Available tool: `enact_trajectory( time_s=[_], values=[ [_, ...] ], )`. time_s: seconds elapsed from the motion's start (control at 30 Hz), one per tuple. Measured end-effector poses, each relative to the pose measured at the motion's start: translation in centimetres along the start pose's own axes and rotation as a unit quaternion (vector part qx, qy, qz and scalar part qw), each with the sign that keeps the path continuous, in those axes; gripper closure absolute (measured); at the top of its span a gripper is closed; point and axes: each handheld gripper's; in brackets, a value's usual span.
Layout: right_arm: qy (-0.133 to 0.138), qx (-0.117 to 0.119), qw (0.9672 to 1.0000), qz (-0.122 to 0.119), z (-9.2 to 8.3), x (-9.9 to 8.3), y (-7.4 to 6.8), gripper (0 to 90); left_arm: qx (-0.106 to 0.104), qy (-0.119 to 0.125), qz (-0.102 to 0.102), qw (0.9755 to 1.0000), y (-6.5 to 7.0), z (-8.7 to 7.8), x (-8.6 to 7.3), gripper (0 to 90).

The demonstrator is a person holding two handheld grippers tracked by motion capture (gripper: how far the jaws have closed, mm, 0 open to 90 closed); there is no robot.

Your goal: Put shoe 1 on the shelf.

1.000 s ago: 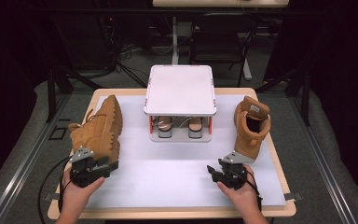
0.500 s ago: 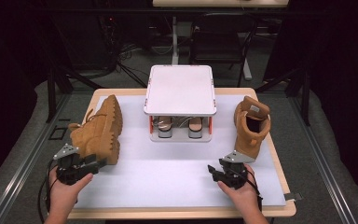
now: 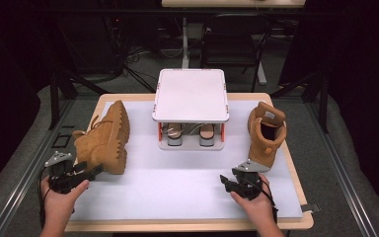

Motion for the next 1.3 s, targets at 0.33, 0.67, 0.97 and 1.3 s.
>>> enact_trajectory(
  time_s=[0.33,0.67,0.97,1.3],
  values=[
    [-0.003,0.002,1.0000,0.008,0.3,-0.2,0.2,45.3,0.009,-0.007,-0.012,0.9999,-1.1,0.5,0.3,31.1],
    [-0.004,0.003,0.9999,0.010,0.4,-0.2,0.0,45.2,0.033,-0.017,-0.008,0.9993,-1.8,1.5,2.6,31.7],
    [-0.014,0.004,0.9999,0.007,0.7,-0.4,-0.1,45.0,0.058,-0.022,-0.019,0.9979,-2.2,2.2,4.1,31.6],
    [-0.012,0.004,0.9999,0.011,0.7,-0.4,-0.1,45.0,0.062,-0.027,-0.049,0.9965,-3.9,2.1,4.3,30.9]
  ],
)
Point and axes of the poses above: each handheld gripper's, and its own axes: z roughly forward along the jaws, x roughly out of its top, y roughly to its right, and after that the axes turned 7 degrees about y, right-handed
